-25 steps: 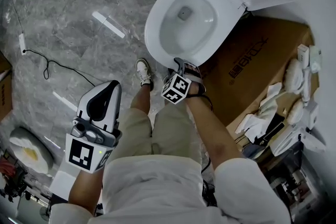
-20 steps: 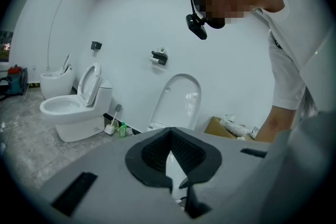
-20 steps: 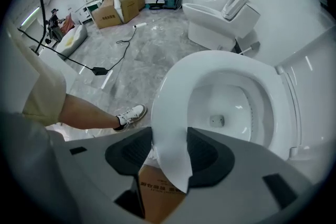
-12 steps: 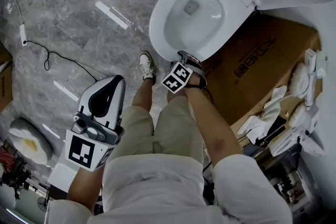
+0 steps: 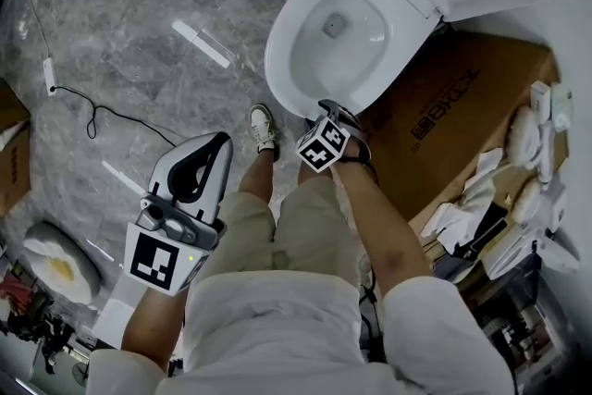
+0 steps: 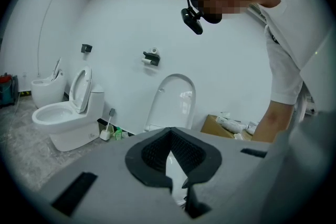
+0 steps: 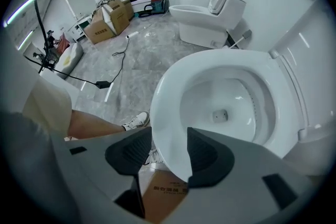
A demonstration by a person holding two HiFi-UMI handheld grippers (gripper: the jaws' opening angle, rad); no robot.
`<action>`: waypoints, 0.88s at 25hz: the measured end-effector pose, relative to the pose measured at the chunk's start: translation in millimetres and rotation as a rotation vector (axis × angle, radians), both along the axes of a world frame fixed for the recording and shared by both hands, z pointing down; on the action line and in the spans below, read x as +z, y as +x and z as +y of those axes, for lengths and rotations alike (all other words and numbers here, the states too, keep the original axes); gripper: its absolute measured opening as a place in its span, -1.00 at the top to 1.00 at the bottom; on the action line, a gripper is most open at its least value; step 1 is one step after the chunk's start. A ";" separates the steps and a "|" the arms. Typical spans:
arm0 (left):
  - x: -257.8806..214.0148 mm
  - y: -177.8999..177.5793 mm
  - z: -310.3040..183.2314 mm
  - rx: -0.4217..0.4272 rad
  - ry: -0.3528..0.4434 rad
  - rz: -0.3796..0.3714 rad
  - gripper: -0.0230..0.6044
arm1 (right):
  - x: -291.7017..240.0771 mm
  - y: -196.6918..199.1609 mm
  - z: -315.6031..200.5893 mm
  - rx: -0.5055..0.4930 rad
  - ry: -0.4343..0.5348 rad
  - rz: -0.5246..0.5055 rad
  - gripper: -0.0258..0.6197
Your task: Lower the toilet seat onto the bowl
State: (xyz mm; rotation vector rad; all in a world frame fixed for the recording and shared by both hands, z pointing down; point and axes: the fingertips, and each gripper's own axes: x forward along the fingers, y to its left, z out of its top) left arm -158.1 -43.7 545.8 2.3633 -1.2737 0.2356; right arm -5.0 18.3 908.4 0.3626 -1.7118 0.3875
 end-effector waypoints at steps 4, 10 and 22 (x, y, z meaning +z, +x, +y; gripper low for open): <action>-17.4 9.4 -5.1 0.032 0.033 -0.004 0.91 | -29.7 5.6 -13.8 0.105 0.021 -0.056 0.45; -64.0 34.2 -13.1 0.088 0.105 -0.009 0.91 | -87.8 24.1 -29.8 0.219 0.078 -0.149 0.68; -175.4 68.4 -39.6 0.104 0.251 -0.019 0.91 | -240.0 107.4 -92.2 0.784 0.217 -0.480 0.92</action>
